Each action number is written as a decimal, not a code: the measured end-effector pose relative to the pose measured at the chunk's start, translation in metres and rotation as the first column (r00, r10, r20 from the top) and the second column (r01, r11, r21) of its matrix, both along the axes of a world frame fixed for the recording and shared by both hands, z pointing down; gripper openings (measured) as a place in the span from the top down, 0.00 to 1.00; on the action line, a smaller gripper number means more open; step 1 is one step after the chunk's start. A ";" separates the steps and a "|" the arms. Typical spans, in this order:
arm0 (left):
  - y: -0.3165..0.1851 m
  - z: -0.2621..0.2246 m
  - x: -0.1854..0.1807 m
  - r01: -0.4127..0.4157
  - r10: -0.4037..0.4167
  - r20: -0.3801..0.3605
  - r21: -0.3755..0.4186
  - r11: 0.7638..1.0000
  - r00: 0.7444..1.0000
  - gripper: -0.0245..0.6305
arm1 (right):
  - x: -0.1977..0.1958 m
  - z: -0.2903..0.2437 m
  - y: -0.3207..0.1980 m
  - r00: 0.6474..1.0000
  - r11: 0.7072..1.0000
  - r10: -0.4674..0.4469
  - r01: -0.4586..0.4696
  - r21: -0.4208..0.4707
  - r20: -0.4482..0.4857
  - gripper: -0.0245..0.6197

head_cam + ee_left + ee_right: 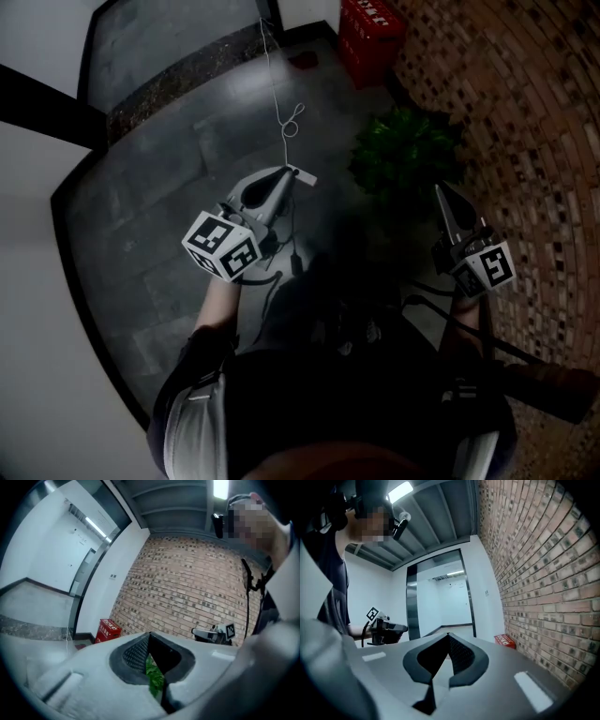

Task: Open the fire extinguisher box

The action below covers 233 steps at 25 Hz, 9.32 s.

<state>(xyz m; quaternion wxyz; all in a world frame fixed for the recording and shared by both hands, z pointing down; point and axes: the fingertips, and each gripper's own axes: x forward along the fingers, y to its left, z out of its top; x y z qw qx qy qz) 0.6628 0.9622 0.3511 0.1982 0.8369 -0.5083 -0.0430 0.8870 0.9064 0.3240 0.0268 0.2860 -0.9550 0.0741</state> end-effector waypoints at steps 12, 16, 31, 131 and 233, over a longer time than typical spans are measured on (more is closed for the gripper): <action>-0.110 -0.028 0.077 0.023 -0.025 0.091 0.020 1.000 0.996 0.96 | 0.077 0.036 -0.108 0.998 1.000 0.010 -0.011 -0.014 -0.068 0.96; -0.122 -0.021 0.076 0.068 -0.066 0.170 -0.004 0.998 0.983 0.96 | 0.060 0.017 -0.130 0.998 0.997 -0.059 0.060 -0.040 0.038 0.96; -0.188 -0.012 0.017 0.154 -0.156 0.217 0.026 0.988 0.964 0.96 | 0.003 0.038 -0.218 0.997 0.995 -0.010 0.003 -0.097 -0.072 0.96; -0.793 0.041 -0.195 -0.325 0.330 0.235 -0.059 0.944 0.914 0.96 | -0.287 0.066 -0.735 0.974 0.925 0.226 -0.216 -0.313 -0.004 0.96; -0.994 0.325 -0.006 -0.455 0.651 -0.048 -0.754 0.474 0.757 0.77 | -0.104 0.118 -0.843 0.746 0.659 0.656 -0.640 -0.395 -0.115 0.96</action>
